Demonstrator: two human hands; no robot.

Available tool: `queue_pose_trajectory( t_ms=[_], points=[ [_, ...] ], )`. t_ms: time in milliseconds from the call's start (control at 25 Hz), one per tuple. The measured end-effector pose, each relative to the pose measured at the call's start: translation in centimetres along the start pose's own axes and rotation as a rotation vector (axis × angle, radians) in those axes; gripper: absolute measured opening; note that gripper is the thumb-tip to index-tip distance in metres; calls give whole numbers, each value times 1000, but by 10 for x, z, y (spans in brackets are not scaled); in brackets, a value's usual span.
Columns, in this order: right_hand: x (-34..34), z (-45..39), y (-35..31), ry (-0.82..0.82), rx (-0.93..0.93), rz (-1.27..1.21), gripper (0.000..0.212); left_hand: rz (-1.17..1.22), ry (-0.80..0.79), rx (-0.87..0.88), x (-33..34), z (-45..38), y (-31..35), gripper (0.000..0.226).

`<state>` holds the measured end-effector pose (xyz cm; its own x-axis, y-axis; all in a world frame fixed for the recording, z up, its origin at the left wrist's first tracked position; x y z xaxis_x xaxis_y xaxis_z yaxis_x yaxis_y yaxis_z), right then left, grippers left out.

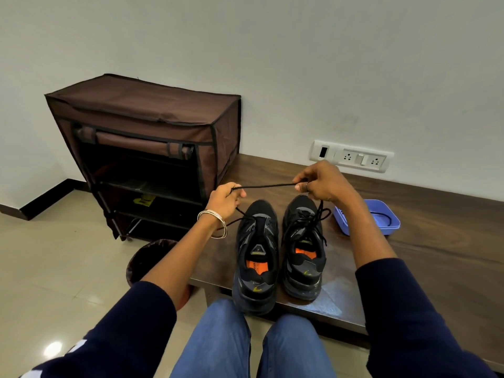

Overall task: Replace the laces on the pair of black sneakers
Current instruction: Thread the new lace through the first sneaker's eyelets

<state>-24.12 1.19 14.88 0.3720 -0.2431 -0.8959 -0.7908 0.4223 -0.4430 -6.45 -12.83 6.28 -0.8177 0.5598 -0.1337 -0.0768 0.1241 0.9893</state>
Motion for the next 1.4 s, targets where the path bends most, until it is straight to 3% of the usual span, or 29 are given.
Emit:
queue_pose_trajectory(
  t_ms=[120,200,280,400,480,600,720,800,840,960,1040,1160,1240,1400],
  points=[
    [7,-2,3,51,25,3,15,-212,-65,-21,-1,0,-13,7],
    [16,-1,-8,26,-14,-29,14,-338,-223,11,14,4,-12,42],
    [23,0,-26,3,-74,-33,11,-271,-250,114,27,5,10,57],
    [28,1,-53,16,-172,-37,8,-96,-250,243,42,9,46,33],
    [26,2,-56,26,-178,-84,8,-58,-207,248,40,13,62,16],
    [11,4,-30,118,-60,-214,11,-107,-47,191,15,11,59,11],
    [-13,9,11,271,82,-241,9,-86,292,42,-41,9,32,16],
    [-19,12,23,315,120,-221,8,-189,426,-40,-64,16,21,13],
    [-17,11,20,298,111,-215,7,-300,426,-21,-63,17,23,7],
    [6,8,-15,146,-10,-202,4,-499,141,214,-12,13,51,48],
    [19,8,-40,83,-100,-202,6,-458,-73,303,28,14,62,48],
    [22,6,-47,72,-122,-274,8,-264,-128,310,37,15,70,19],
    [14,9,-32,97,-73,-347,10,-89,-42,270,19,17,70,13],
    [-7,13,7,176,44,-301,7,202,350,115,-43,19,45,16]
  ],
)
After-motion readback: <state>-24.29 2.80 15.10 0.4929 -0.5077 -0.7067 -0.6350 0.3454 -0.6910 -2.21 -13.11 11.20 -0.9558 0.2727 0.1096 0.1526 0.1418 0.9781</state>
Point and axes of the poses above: each hand's wrist, its own z-axis away from the middle knuckle, its own x-axis out of the palm, y = z × x, the point moved 10 cm from there along -z, towards the middle knuckle, and after that the axes turned 14 degrees about z, right-handed, at the moved point
